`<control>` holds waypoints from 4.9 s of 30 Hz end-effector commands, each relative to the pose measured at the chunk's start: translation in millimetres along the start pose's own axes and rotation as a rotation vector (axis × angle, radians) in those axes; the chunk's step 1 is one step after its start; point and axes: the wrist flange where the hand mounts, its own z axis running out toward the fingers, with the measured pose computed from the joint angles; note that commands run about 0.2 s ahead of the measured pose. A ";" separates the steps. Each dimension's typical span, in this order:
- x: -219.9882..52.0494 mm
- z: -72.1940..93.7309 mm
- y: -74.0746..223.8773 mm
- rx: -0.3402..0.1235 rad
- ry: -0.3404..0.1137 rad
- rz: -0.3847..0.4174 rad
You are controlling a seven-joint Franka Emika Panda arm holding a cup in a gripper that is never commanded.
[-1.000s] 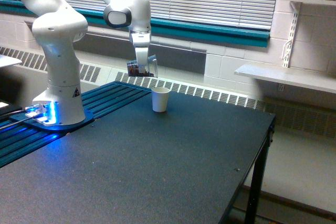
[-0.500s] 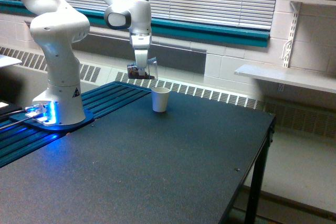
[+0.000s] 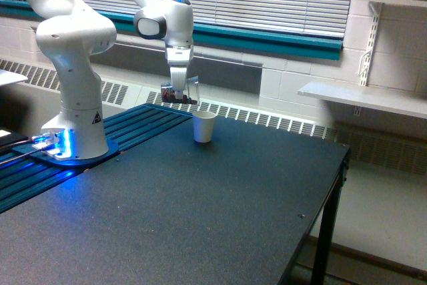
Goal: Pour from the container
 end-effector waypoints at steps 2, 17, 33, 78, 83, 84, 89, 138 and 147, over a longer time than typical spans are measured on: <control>6.5 7.3 18.1 -0.023 -0.029 -0.004; 8.7 11.7 24.0 -0.038 -0.060 -0.009; 20.9 15.2 34.2 -0.050 -0.081 0.005; 42.3 14.7 54.9 -0.119 -0.099 -0.006; 43.1 13.1 51.0 -0.121 -0.097 -0.012; 43.3 12.8 49.6 -0.121 -0.097 -0.013; 44.4 11.4 43.9 -0.122 -0.095 -0.020; 43.7 18.4 -10.3 -0.162 -0.118 -0.091; 43.5 18.6 -18.4 -0.170 -0.124 -0.106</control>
